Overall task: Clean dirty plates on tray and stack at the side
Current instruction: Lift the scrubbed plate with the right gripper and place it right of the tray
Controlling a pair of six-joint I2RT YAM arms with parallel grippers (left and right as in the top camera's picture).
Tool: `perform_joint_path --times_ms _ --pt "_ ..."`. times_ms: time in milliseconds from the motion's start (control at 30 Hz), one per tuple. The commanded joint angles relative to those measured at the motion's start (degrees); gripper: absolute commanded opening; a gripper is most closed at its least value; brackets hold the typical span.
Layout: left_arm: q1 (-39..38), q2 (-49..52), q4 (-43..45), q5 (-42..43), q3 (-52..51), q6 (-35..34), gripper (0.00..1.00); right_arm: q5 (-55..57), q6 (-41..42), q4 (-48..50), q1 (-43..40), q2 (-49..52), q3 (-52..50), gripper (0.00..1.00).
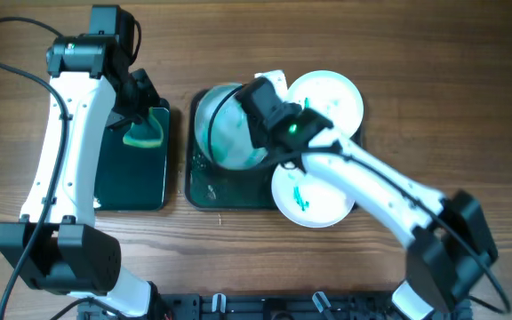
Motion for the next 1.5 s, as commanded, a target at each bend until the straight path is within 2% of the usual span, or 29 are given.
perform_joint_path --times_ms 0,133,233,367,533,600,700,800,933,1067,1167,1267,1367,1467 --pt "0.2 -0.5 0.9 0.3 -0.1 1.0 0.04 28.6 -6.1 0.5 6.2 -1.9 0.2 0.04" --pt "0.2 -0.5 1.9 0.3 -0.1 1.0 0.04 46.1 -12.3 3.0 12.0 -1.8 0.2 0.04" --pt "0.2 -0.5 2.3 0.3 -0.1 1.0 0.04 59.2 -21.2 9.9 16.0 -1.8 0.2 0.04" --pt "0.2 -0.5 2.3 0.3 -0.1 1.0 0.04 61.0 -32.4 18.8 18.5 -1.8 0.2 0.04" --pt "0.2 -0.5 2.5 0.3 -0.1 1.0 0.04 60.3 -33.5 20.6 18.4 -1.8 0.0 0.04" --pt "0.2 -0.5 2.8 0.3 -0.1 1.0 0.04 56.6 -30.9 18.7 18.0 -1.8 -0.3 0.04" --pt "0.2 -0.5 3.6 0.3 -0.1 1.0 0.04 45.2 -19.4 8.5 16.3 -1.8 -0.3 0.04" --pt "0.2 -0.5 4.5 0.3 -0.1 -0.7 0.04 21.7 -2.4 -3.6 10.7 -1.9 -0.3 0.04" --pt "0.1 -0.5 4.7 0.3 -0.1 -0.7 0.04 -11.3 -1.0 -4.5 -2.4 -4.4 -0.3 0.04" --pt "0.0 -0.5 4.7 0.3 -0.1 -0.7 0.04 -30.5 -1.1 -5.0 -14.7 -6.7 -0.3 0.04" --pt "-0.9 -0.5 4.7 0.3 -0.1 -0.7 0.04 -39.6 -1.6 -6.1 -23.2 -7.0 -0.3 0.04" --pt "-3.3 -0.5 4.7 0.3 -0.1 -0.7 0.04 -42.8 -1.7 -9.4 -32.9 -7.0 -0.3 0.04" --pt "-6.5 -0.2 4.9 0.3 -0.1 -0.9 0.04 -40.6 -3.1 -14.2 -43.8 -7.0 -0.3 0.04" --pt "-9.4 1.0 6.0 0.6 -0.1 -1.8 0.04 -32.9 -3.8 -17.2 -53.8 -7.0 -1.0 0.04"
